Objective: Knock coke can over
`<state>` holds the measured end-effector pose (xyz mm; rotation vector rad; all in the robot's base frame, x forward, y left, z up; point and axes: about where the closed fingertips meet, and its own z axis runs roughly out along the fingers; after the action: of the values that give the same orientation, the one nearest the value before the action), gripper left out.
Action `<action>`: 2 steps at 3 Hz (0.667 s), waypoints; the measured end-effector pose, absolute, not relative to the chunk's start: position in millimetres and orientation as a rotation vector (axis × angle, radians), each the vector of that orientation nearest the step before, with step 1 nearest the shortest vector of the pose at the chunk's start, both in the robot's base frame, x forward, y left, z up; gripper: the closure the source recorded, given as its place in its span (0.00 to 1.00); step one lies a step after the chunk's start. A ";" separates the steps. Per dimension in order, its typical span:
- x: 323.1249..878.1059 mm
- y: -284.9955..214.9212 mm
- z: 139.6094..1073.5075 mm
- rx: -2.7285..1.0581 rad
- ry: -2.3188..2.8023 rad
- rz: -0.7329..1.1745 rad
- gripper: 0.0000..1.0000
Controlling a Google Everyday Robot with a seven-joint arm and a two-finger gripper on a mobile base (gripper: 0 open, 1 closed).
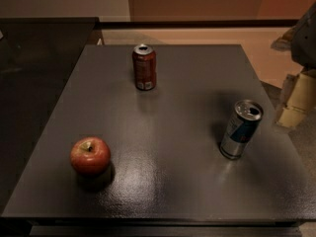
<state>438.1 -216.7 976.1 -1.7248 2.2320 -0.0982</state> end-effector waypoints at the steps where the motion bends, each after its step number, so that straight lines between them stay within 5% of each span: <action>1: 439.9 -213.7 977.1 -1.732 2.224 -0.092 0.00; 2: 453.6 -194.2 973.9 -1.764 2.180 -0.052 0.00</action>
Offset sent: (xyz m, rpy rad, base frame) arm 0.0321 0.0465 -0.0107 0.0624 0.0259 0.1044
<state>453.6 -194.2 973.9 -1.7641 2.1801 -0.0523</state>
